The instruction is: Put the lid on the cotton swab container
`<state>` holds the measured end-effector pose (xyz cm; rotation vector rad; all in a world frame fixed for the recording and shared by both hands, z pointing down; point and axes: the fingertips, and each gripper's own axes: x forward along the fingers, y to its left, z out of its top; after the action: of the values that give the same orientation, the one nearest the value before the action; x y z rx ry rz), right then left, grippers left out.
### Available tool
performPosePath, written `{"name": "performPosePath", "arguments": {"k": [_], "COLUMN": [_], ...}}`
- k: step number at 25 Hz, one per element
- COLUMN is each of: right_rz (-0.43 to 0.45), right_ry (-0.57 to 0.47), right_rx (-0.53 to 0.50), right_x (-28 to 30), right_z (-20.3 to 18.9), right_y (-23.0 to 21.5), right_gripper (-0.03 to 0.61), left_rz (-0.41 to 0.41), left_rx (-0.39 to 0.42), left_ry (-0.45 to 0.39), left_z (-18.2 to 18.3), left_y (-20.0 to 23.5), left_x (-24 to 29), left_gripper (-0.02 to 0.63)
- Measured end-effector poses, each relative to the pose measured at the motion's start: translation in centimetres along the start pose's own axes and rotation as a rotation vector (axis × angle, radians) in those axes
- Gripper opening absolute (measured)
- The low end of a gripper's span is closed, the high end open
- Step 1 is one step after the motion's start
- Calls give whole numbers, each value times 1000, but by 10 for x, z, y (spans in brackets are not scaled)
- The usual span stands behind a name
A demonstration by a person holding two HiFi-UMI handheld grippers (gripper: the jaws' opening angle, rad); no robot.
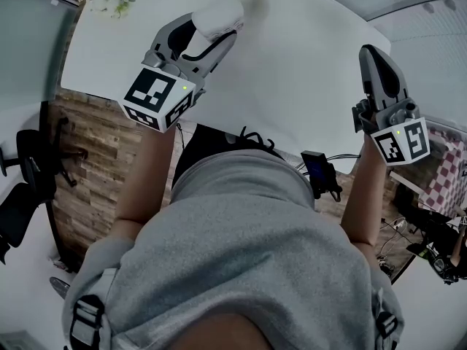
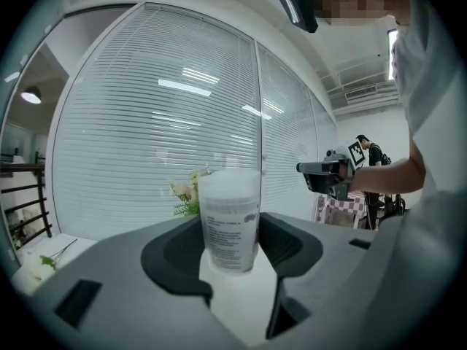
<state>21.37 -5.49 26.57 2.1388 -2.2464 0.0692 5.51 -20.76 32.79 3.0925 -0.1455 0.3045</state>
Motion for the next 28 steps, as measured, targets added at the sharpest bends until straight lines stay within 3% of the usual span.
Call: {"name": "performPosePath", "arguments": {"k": [8,28], "right_rz": [21,17], "right_ry": [30,80], "right_rx": [31,103], "right_x": [4,12], "right_z": [-16,-50], "right_y": [2,7], "right_gripper": [25,26], "left_rz": [-3,4], "left_rx": [37,-14], "left_ry": [27,116], "left_z": [-5,-56], "left_y": [-3,5], "left_x": [2,15], "left_gripper": [227,227]}}
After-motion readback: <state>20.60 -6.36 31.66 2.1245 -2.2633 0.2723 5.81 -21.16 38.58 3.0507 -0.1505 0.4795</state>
